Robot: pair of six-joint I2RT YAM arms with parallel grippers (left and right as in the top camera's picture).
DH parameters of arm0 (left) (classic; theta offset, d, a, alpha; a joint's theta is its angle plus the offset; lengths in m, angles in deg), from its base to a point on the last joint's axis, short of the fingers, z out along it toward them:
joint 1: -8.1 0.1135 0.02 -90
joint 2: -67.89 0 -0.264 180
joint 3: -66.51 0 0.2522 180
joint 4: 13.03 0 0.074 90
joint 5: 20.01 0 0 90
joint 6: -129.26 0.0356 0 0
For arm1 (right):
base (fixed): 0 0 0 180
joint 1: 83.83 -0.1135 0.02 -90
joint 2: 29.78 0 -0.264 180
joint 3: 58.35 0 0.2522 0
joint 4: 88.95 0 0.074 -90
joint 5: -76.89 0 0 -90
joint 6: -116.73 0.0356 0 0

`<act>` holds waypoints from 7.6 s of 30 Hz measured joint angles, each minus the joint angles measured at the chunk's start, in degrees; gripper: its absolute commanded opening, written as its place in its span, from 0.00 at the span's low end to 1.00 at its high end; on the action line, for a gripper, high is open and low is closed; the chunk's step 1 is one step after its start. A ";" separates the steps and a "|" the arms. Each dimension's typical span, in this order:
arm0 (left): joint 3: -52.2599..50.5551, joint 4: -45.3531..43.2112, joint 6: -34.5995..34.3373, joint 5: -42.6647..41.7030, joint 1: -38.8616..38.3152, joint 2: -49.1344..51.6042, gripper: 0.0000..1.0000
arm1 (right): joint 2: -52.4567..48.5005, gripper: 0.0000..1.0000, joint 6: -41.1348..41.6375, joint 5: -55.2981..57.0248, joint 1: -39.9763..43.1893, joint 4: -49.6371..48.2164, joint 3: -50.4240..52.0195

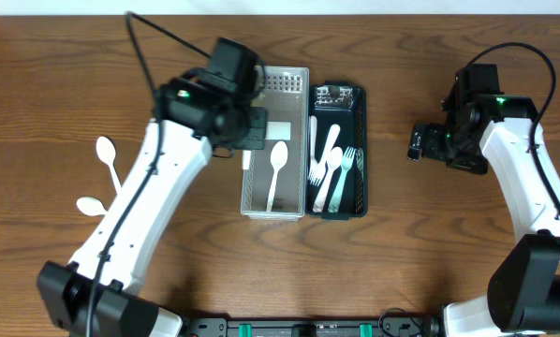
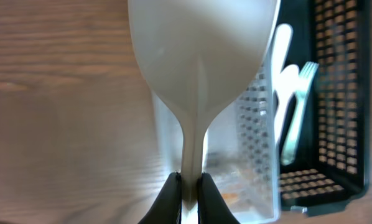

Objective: Pack container
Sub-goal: 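Lower the spoon into the clear basket and open the left gripper, then return the left gripper to the spoons and grasp another spoon, then place the spoon in the clear basket and release it, then move the left gripper to the last white spoon and grasp it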

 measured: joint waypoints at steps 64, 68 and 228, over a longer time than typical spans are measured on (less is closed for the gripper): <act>-3.39 -7.61 3.85 2.93 47.01 26.75 1.00 | 0.00 0.99 0.00 0.02 0.00 2.78 0.00; -3.39 -7.89 5.42 1.90 47.04 28.68 1.00 | 0.00 0.99 0.00 0.00 0.00 2.75 0.00; -30.60 -18.82 -20.20 -0.02 53.42 11.93 0.06 | 0.00 0.99 -0.39 0.00 0.00 1.18 0.22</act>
